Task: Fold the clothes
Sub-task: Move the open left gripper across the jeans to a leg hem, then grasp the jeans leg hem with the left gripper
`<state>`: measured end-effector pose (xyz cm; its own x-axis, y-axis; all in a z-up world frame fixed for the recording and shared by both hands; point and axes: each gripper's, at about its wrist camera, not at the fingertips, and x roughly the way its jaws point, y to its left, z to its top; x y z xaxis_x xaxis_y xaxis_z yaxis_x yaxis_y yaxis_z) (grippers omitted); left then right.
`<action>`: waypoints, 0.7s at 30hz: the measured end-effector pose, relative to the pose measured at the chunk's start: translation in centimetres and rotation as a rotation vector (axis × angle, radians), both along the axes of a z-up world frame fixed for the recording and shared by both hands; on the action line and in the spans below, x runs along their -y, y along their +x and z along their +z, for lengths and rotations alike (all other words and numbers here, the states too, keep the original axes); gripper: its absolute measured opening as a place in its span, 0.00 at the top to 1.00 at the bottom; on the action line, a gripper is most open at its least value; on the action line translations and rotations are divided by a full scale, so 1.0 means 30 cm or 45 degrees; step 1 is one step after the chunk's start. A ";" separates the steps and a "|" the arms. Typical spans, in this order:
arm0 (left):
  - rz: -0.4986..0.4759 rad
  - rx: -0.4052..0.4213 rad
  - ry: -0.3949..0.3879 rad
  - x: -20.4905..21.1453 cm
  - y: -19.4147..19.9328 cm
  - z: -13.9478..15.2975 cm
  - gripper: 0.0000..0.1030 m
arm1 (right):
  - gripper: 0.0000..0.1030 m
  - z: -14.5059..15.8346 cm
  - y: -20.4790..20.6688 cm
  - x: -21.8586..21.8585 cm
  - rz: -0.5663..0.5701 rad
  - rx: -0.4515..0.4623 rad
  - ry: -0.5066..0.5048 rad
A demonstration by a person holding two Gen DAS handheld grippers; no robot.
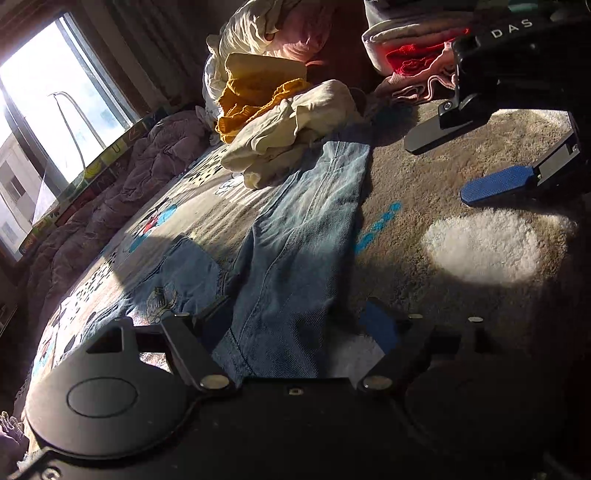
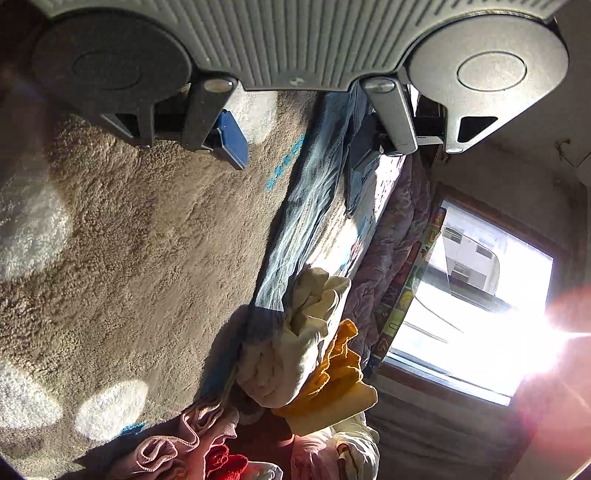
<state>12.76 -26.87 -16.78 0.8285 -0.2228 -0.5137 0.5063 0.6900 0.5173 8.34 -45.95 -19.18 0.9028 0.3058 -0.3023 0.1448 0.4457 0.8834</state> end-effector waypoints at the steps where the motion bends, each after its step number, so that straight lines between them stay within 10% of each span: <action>1: -0.016 0.001 0.019 0.039 0.022 -0.007 0.30 | 0.40 -0.003 -0.005 0.016 -0.019 0.003 0.016; 21: 0.015 0.046 0.248 0.584 0.400 -0.063 0.80 | 0.41 -0.080 -0.061 0.246 -0.443 0.069 0.154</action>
<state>24.75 -44.39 -18.67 0.8491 -0.1122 -0.5163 0.4776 0.5808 0.6592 6.50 -53.32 -21.57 0.9728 0.0081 -0.2316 0.2208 0.2703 0.9371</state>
